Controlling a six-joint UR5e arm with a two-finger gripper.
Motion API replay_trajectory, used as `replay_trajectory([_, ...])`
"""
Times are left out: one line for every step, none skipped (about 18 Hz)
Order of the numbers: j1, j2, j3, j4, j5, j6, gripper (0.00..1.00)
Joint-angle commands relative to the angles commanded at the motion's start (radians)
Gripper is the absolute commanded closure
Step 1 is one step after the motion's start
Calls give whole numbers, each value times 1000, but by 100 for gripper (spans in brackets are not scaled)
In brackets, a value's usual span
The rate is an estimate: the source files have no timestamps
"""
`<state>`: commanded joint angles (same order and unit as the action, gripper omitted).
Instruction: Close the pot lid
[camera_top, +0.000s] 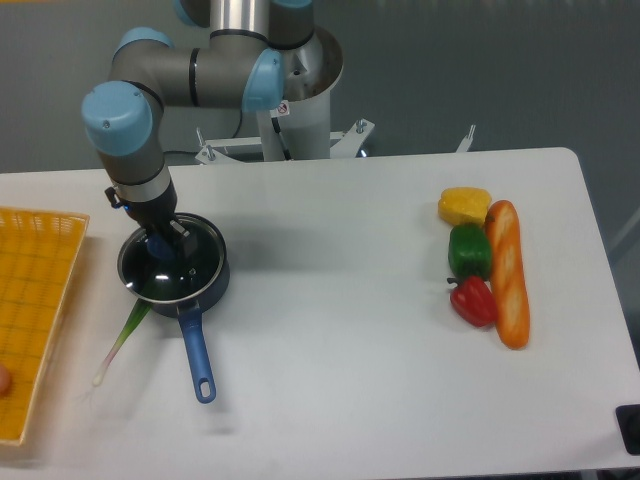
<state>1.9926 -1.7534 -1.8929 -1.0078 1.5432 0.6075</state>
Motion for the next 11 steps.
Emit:
replay_trajectory([2,0,3,0,0,0,11])
replay_trajectory([2,0,5,0,2,0,8])
replay_trajectory([3,0,5,0,2,0,5])
replay_trajectory([5,0,6,0,2,0,5])
replay_trajectory([6,0,6,0,0,0,5])
replay_trajectory([8,2,8,0,0,0,3])
replay_trajectory([8,3,11,0,2,2,1])
replay_trajectory([8,6,12,0,2,0,0])
replay_trajectory([9,9,18,0,5,0,0])
replay_trajectory([15,12,21,-2,15,0,0])
replay_trajectory([18,18,28,-2,31,-2,0])
